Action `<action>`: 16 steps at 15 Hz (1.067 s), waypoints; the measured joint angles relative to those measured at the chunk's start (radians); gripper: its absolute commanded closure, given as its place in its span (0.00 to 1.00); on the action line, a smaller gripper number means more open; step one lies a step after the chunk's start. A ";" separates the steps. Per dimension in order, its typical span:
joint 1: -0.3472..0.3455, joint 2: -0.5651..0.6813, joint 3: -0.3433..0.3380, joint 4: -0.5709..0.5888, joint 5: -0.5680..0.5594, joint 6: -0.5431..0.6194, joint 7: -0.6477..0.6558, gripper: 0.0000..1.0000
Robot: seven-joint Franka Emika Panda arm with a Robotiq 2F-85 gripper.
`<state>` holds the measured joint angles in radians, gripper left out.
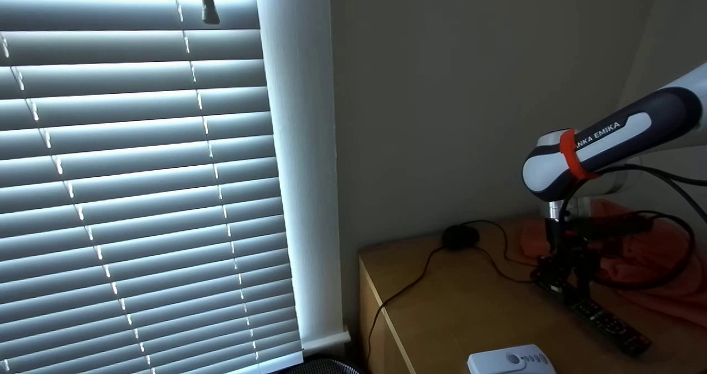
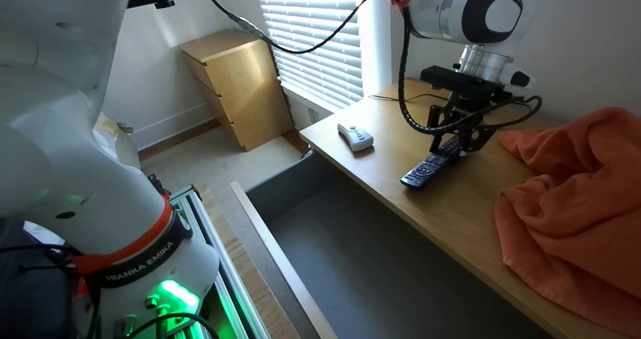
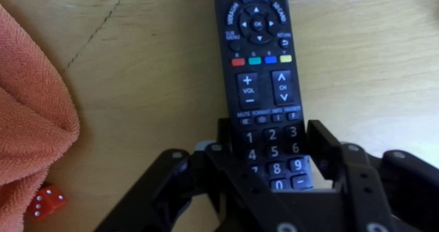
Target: Turn the black remote control to the right.
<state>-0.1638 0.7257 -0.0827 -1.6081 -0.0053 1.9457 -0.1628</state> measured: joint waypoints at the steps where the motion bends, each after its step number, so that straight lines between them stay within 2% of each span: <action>1: 0.000 0.000 0.001 0.001 -0.002 0.000 -0.001 0.11; 2: 0.001 0.001 0.001 0.003 -0.003 0.000 -0.001 0.03; 3: 0.001 0.001 0.001 0.005 -0.004 0.000 0.000 0.00; 9: 0.014 -0.060 0.000 -0.013 -0.013 0.033 0.030 0.00; 14: 0.041 -0.240 -0.001 -0.154 -0.028 0.155 0.082 0.00; 16: 0.049 -0.311 -0.005 -0.219 -0.079 0.199 0.083 0.00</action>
<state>-0.1144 0.4148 -0.0875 -1.8272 -0.0847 2.1447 -0.0796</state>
